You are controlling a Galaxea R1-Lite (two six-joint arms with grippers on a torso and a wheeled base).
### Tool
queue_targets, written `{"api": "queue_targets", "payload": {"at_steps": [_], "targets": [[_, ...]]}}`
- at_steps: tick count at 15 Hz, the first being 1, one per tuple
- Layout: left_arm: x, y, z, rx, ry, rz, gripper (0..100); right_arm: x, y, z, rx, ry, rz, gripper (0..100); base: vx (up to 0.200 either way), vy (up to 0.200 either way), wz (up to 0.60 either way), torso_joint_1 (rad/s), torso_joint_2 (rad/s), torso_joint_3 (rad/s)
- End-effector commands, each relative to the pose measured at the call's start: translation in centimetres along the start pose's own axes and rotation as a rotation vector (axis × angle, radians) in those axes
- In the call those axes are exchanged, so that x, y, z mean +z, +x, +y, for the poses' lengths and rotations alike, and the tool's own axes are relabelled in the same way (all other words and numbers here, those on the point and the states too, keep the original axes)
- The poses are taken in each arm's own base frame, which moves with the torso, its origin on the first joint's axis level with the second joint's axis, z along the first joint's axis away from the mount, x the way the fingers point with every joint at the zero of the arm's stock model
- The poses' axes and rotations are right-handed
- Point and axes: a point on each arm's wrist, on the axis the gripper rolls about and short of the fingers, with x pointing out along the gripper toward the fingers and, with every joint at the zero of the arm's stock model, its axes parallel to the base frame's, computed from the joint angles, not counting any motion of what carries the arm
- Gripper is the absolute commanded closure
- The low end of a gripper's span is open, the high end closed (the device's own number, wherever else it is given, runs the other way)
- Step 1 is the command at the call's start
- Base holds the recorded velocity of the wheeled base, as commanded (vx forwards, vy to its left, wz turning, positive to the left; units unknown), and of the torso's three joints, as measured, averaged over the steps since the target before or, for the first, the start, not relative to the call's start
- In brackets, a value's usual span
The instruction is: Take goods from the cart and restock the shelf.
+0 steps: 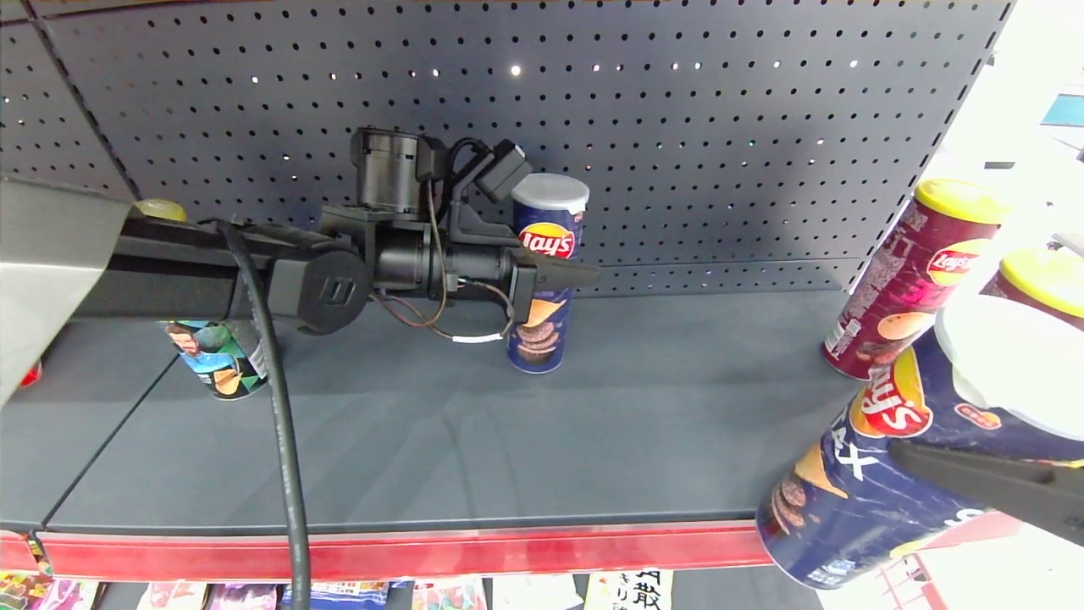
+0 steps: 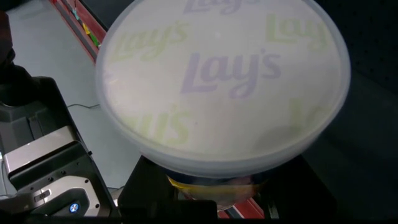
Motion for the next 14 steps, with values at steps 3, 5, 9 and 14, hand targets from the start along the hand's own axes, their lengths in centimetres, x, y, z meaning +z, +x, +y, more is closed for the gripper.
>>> {"api": "queue_targets", "payload": {"at_steps": [3, 5, 9, 14], "targets": [[0.52, -0.87, -0.46, 0.012, 0.006, -0.006, 100, -0.03, 0.09, -0.03, 0.001, 0.002, 0.003, 100, 0.000, 0.000, 0.00, 0.000, 0.00, 0.000], [0.50, -1.00, -0.32, 0.019, 0.007, -0.006, 100, -0.04, 0.12, -0.04, 0.003, 0.002, 0.004, 100, 0.000, 0.000, 0.00, 0.000, 0.00, 0.000], [0.13, -0.92, -0.28, 0.020, -0.001, 0.002, 100, -0.09, 0.13, -0.04, 0.003, 0.003, 0.006, 100, 0.000, 0.000, 0.00, 0.000, 0.00, 0.000], [-0.18, -1.11, -0.56, 0.015, -0.011, 0.011, 100, -0.13, 0.13, -0.05, 0.002, 0.007, 0.007, 100, 0.000, 0.000, 0.00, 0.000, 0.00, 0.000]]}}
